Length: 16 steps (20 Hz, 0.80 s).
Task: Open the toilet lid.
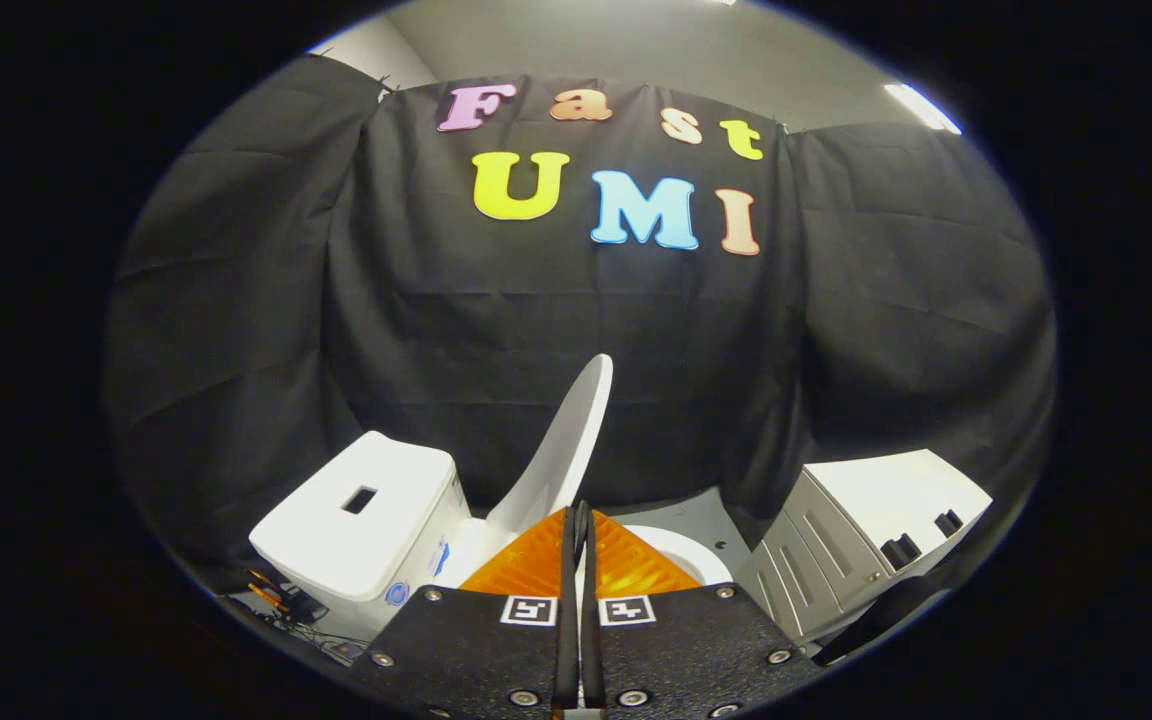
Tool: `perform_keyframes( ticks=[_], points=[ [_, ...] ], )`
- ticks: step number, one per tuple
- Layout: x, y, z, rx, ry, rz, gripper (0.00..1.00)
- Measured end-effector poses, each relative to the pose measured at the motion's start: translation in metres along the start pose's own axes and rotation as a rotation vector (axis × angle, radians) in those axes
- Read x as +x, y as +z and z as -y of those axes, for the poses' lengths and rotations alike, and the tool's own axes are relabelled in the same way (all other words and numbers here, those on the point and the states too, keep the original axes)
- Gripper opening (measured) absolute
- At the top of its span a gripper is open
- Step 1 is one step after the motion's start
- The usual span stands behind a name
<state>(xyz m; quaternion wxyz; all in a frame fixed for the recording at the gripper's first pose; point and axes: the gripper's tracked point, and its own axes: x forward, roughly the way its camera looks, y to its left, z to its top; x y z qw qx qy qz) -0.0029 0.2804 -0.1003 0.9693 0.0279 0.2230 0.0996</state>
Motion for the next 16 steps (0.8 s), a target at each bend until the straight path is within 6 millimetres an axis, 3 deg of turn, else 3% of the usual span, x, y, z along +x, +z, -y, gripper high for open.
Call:
perform_keyframes(
  ticks=[8,16],
  points=[
    [-0.006,0.020,-0.052,-0.055,0.070,0.074,0.01],
    [-0.008,0.027,-0.104,-0.126,0.132,0.118,0.01]
  ],
)
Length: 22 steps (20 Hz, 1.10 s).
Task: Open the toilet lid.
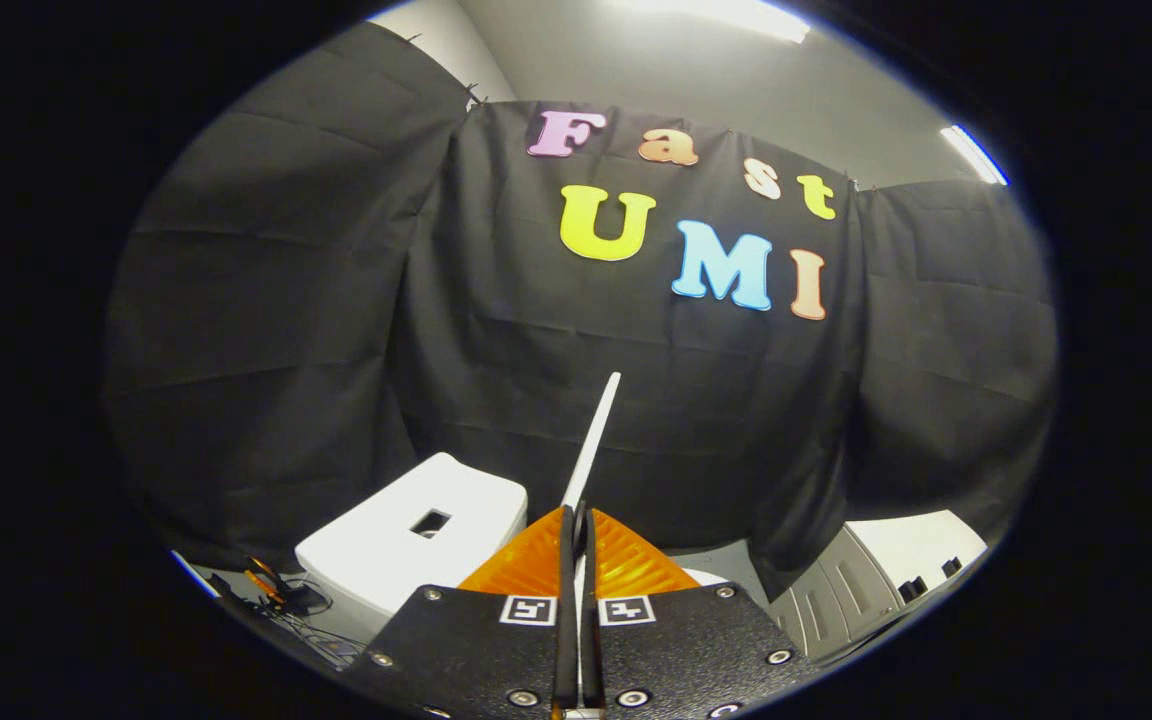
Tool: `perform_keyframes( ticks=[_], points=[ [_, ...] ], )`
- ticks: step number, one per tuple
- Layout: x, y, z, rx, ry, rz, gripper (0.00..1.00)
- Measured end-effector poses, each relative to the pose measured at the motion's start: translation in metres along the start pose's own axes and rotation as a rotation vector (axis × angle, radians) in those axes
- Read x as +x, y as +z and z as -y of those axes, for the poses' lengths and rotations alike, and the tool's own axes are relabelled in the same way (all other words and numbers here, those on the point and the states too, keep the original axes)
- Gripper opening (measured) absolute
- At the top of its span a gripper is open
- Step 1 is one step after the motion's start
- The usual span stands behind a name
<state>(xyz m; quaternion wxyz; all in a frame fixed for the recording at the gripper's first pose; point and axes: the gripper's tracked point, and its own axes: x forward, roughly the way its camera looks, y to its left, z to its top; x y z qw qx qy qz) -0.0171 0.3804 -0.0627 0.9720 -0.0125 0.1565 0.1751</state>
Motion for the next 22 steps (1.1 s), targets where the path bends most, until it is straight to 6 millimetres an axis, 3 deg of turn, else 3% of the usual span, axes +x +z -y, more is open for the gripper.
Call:
perform_keyframes(
  ticks=[6,14,22],
  points=[
    [0.004,0.013,-0.030,-0.002,0.044,0.004,0.01],
    [0.009,0.013,-0.094,-0.093,0.137,0.020,0.01],
    [0.013,0.012,-0.103,-0.063,0.201,0.029,0.05]
  ],
)
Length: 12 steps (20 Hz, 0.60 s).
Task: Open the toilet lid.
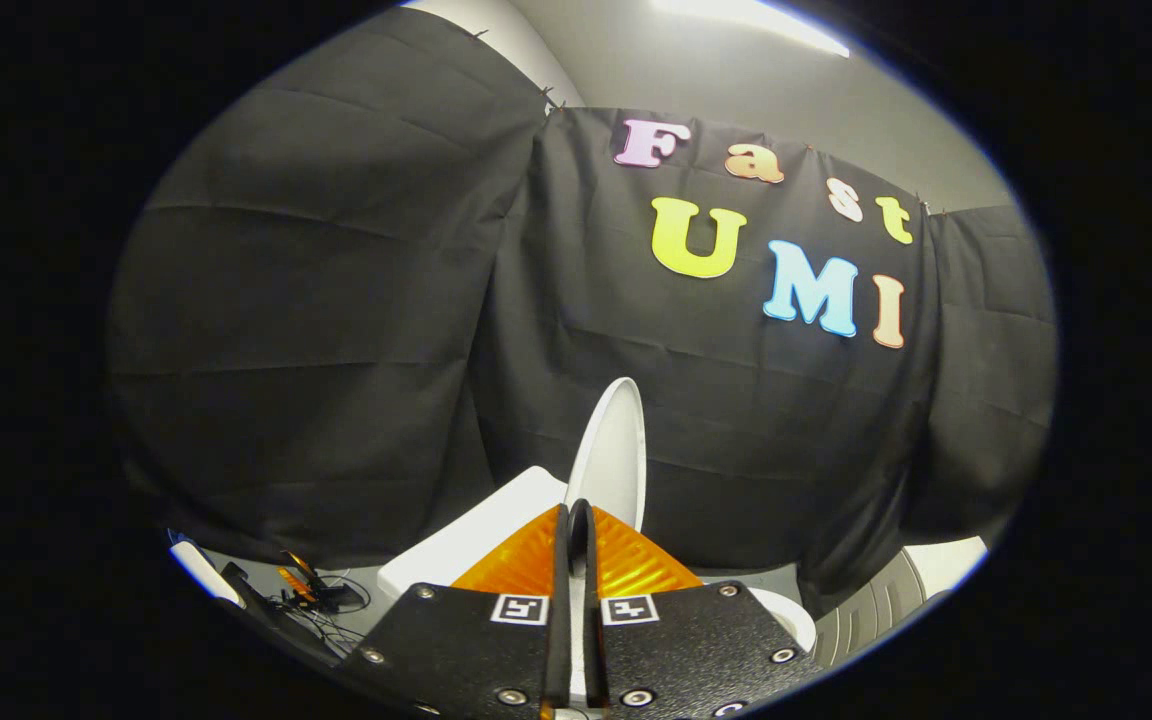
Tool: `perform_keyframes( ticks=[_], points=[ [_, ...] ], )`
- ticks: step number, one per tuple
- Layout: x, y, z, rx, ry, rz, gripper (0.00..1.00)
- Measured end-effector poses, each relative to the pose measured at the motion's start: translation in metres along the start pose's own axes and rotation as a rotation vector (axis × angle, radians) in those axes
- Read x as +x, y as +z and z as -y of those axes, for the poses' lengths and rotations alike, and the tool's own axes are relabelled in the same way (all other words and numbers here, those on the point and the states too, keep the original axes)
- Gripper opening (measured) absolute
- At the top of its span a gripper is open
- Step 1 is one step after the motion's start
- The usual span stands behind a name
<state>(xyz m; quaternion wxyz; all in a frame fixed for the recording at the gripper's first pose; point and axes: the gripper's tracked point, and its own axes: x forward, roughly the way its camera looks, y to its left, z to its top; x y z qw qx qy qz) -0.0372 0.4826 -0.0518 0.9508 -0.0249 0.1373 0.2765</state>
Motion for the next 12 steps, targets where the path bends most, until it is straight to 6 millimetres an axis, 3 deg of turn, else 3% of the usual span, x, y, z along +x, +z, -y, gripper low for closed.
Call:
perform_keyframes(
  ticks=[3,4,8,12],
  points=[
    [-0.005,0.000,0.000,0.057,0.074,0.004,0.15],
    [-0.009,0.002,0.008,0.062,0.065,0.019,0.20],
    [-0.035,0.018,0.049,0.078,0.043,0.100,0.91],
    [-0.052,0.043,0.102,0.154,0.028,0.207,0.95]
  ],
)
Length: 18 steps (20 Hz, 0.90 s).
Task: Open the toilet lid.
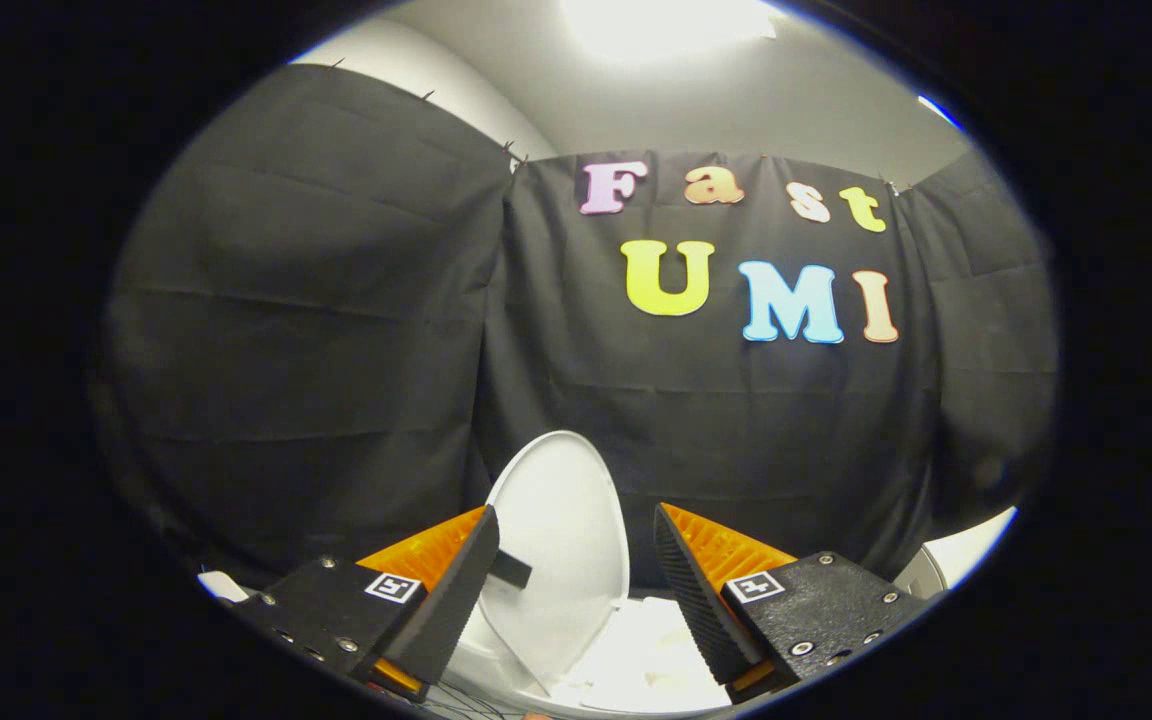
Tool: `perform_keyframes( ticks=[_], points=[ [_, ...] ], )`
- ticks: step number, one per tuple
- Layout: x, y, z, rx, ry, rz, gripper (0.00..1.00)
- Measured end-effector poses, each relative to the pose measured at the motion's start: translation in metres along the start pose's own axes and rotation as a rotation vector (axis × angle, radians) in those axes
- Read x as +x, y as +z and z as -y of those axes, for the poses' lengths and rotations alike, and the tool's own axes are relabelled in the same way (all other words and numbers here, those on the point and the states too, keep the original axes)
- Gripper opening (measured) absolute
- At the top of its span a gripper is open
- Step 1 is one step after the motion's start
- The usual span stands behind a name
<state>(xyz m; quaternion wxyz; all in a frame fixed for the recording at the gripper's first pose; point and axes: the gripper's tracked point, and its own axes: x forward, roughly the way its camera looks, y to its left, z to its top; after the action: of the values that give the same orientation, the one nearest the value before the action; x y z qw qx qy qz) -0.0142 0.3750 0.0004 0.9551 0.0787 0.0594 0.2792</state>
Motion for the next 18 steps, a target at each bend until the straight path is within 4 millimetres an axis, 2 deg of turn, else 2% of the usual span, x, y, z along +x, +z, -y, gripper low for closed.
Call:
perform_keyframes(
  ticks=[3,6,9,11,13,18],
  points=[
    [-0.007,0.021,0.056,-0.002,-0.071,0.048,0.95],
    [-0.013,0.013,0.108,-0.018,-0.128,-0.002,0.95],
    [-0.027,0.019,0.154,0.014,-0.160,0.031,0.95],
    [-0.042,0.013,0.185,0.029,-0.194,0.036,0.95],
    [-0.063,-0.002,0.210,0.013,-0.219,-0.001,0.95],
    [-0.104,-0.012,0.276,0.053,-0.329,0.018,0.95]
  ],
)
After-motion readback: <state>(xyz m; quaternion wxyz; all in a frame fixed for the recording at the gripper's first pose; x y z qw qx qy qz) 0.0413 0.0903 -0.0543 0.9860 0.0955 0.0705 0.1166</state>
